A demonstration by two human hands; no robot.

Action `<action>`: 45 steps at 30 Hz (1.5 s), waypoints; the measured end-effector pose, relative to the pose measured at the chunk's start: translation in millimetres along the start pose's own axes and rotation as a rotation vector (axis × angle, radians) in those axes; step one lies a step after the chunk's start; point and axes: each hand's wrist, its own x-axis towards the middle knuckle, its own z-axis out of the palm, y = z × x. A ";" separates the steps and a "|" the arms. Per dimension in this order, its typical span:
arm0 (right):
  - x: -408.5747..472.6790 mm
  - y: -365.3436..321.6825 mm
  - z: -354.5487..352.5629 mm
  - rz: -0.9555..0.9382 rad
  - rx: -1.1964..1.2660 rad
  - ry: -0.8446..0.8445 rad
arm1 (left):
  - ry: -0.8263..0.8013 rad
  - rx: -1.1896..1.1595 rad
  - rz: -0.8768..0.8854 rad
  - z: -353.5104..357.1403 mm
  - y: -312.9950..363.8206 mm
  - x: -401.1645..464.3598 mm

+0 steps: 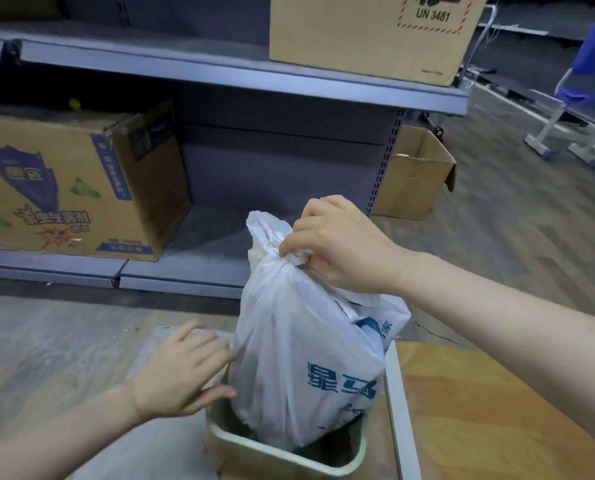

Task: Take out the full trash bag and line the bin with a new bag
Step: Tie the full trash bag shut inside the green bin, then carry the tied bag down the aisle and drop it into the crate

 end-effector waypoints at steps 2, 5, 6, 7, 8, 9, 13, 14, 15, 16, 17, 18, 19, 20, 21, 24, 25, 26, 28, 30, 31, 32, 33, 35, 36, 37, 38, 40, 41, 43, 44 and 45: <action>9.5 5.4 -25.5 0.050 0.050 -0.018 | -0.023 0.037 -0.082 -21.7 -22.9 25.3; 27.5 11.4 -73.6 0.056 0.052 -0.047 | -0.106 0.094 -0.153 -63.9 -51.4 61.0; 34.1 13.0 -90.9 0.055 0.050 -0.057 | -0.128 0.114 -0.184 -80.3 -59.4 72.8; 41.4 14.5 -109.0 0.056 0.050 -0.067 | -0.147 0.134 -0.221 -98.8 -66.0 85.3; 49.5 15.4 -127.5 0.059 0.050 -0.078 | -0.162 0.147 -0.258 -118.1 -71.8 97.5; 58.3 15.9 -146.7 0.061 0.051 -0.092 | -0.173 0.153 -0.290 -138.2 -77.4 109.8; 99.5 15.9 -227.4 0.045 0.055 -0.139 | -0.190 0.168 -0.359 -220.9 -98.4 152.8; 110.9 15.5 -247.7 0.039 0.054 -0.151 | -0.195 0.170 -0.374 -242.5 -104.4 163.3; 122.1 15.2 -267.1 0.031 0.054 -0.155 | -0.202 0.170 -0.390 -264.0 -110.1 173.6; 132.8 14.6 -285.8 0.029 0.052 -0.161 | -0.209 0.169 -0.404 -284.8 -116.0 182.3; 143.2 14.1 -304.2 0.027 0.053 -0.170 | -0.216 0.168 -0.416 -305.3 -122.0 189.9; 153.0 12.7 -322.2 0.024 0.055 -0.181 | -0.224 0.169 -0.431 -325.7 -127.7 196.2; 162.8 11.4 -339.7 0.018 0.054 -0.189 | -0.233 0.175 -0.447 -345.5 -133.9 201.6; 172.1 9.3 -356.8 0.015 0.050 -0.206 | -0.243 0.184 -0.466 -364.9 -139.8 205.8; 180.7 7.0 -372.3 0.010 0.045 -0.229 | -0.252 0.191 -0.484 -383.4 -144.8 209.0; 203.1 0.7 -415.9 -0.015 0.049 -0.273 | -0.284 0.207 -0.531 -437.0 -155.1 215.7; 209.9 -2.3 -428.8 -0.022 0.052 -0.279 | -0.296 0.207 -0.553 -454.3 -156.9 217.6; 216.2 -5.8 -440.3 -0.031 0.059 -0.283 | -0.311 0.197 -0.584 -471.7 -157.9 219.7; 228.0 -12.9 -459.5 -0.062 0.090 -0.266 | -0.335 0.174 -0.650 -502.1 -158.4 222.5; 238.9 -22.1 -476.1 -0.082 0.096 -0.276 | -0.342 0.190 -0.708 -527.7 -155.0 222.7; 244.0 -28.1 -483.5 -0.087 0.087 -0.306 | -0.356 0.205 -0.736 -538.3 -153.3 222.2; 248.9 -36.2 -489.9 -0.103 0.078 -0.333 | -0.380 0.208 -0.781 -549.5 -150.2 219.6; 252.4 -42.4 -492.5 -0.118 0.069 -0.347 | -0.410 0.201 -0.819 -556.6 -147.7 217.0; 258.6 -55.7 -494.5 -0.149 0.064 -0.350 | -0.477 0.187 -0.884 -572.4 -140.3 210.0; 262.2 -64.2 -494.7 -0.161 0.067 -0.354 | -0.497 0.176 -0.926 -582.3 -135.6 204.9; 266.0 -72.5 -494.1 -0.168 0.072 -0.366 | -0.524 0.168 -0.974 -591.3 -131.8 199.3; 270.1 -81.3 -493.3 -0.177 0.078 -0.381 | -0.566 0.166 -1.021 -600.1 -128.4 193.2; 277.4 -99.0 -488.7 -0.198 0.089 -0.412 | -0.621 0.171 -1.107 -615.2 -122.3 178.8; 280.9 -108.2 -484.3 -0.207 0.095 -0.425 | -0.634 0.165 -1.150 -621.0 -118.6 170.8; 288.1 -127.0 -472.5 -0.209 0.119 -0.445 | -0.673 0.163 -1.212 -629.8 -112.3 152.4; 291.7 -137.3 -466.4 -0.208 0.135 -0.457 | -0.712 0.162 -1.244 -633.8 -110.0 142.1; 295.1 -148.3 -460.1 -0.210 0.148 -0.473 | -0.757 0.155 -1.275 -636.8 -107.7 131.2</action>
